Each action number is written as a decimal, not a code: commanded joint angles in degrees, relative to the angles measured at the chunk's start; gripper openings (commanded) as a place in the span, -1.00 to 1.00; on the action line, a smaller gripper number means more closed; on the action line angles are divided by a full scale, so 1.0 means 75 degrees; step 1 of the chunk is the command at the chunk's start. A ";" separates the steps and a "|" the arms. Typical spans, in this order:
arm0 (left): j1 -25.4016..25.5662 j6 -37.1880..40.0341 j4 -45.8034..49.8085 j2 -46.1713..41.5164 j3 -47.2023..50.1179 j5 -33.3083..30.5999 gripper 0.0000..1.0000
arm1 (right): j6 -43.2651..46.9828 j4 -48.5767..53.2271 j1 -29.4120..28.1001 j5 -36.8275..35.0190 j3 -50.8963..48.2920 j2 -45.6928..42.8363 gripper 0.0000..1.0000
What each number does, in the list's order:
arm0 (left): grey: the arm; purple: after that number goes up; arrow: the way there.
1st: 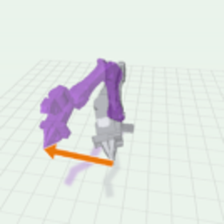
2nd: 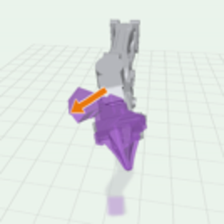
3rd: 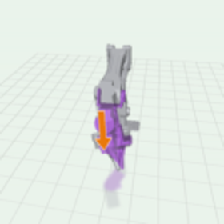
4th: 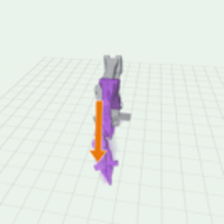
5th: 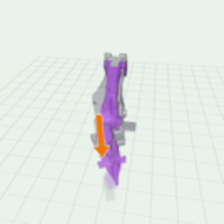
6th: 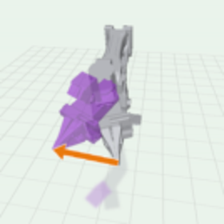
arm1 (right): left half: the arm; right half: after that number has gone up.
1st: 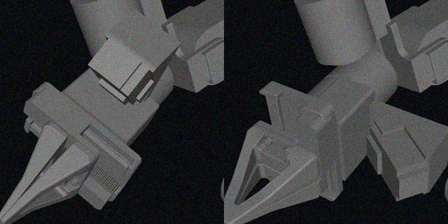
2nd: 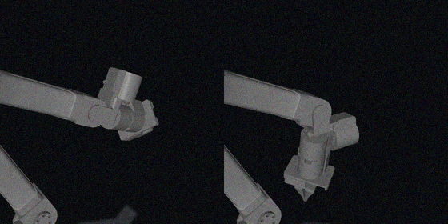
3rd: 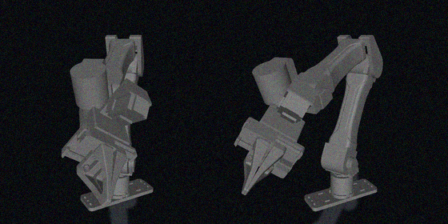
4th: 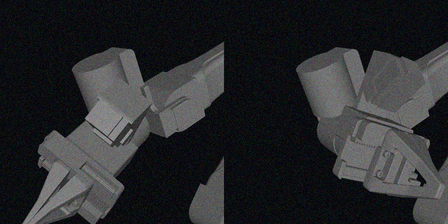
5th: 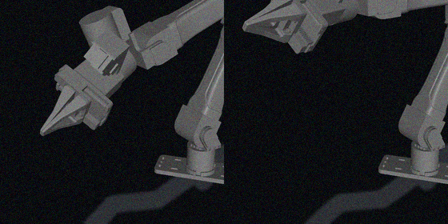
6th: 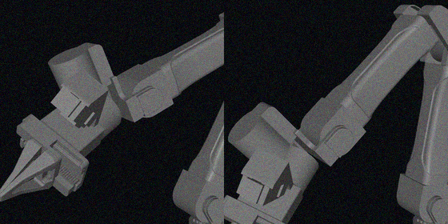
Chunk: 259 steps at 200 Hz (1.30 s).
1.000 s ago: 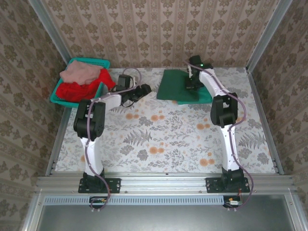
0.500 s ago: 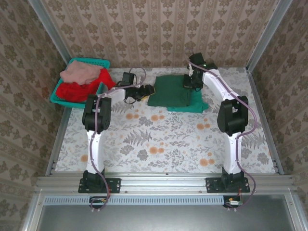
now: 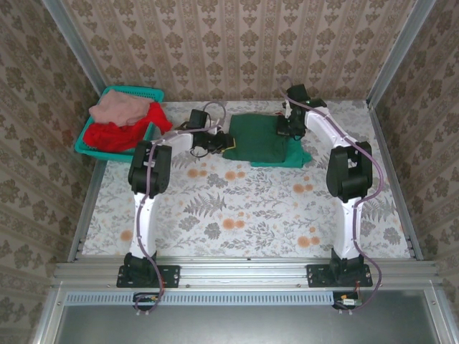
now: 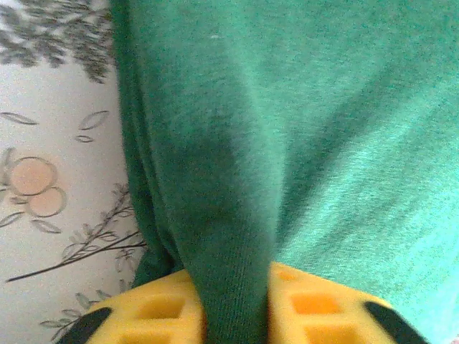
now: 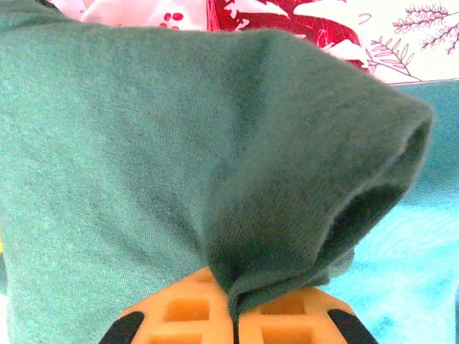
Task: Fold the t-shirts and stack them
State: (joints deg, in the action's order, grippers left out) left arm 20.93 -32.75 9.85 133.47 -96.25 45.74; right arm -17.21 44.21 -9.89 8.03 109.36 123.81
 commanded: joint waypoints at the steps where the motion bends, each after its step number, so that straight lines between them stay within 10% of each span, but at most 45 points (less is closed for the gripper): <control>1: -0.0050 -0.0113 -0.0140 -0.0312 0.0142 0.0363 -0.74 | -0.0177 -0.0026 0.0030 0.0070 0.0121 -0.0178 -1.00; 23: -0.0038 -0.0167 -0.0049 -0.0778 0.0031 0.0349 -1.00 | -0.0221 0.0106 0.0110 -0.0112 0.0312 -0.0391 -1.00; 195: 0.1241 0.0113 0.0602 -0.1132 -0.0217 -0.0914 -1.00 | 0.0573 -0.0597 0.1623 0.0842 -0.0361 -0.0211 -1.00; 244: 0.1174 -0.0036 0.0293 -0.1069 0.0287 -0.0682 0.09 | 0.0888 -0.0201 0.1600 0.0434 -0.0086 0.0358 -1.00; 259: 0.1104 -0.0043 0.0284 -0.1179 0.0276 -0.0637 0.29 | 0.0933 -0.0075 0.1588 0.0152 -0.0015 0.0348 -0.73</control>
State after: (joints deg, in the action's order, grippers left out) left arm 30.26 -33.41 13.50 125.64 -94.08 39.83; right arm -12.21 41.78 1.89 13.32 106.30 125.86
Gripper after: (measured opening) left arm 0.588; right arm 0.078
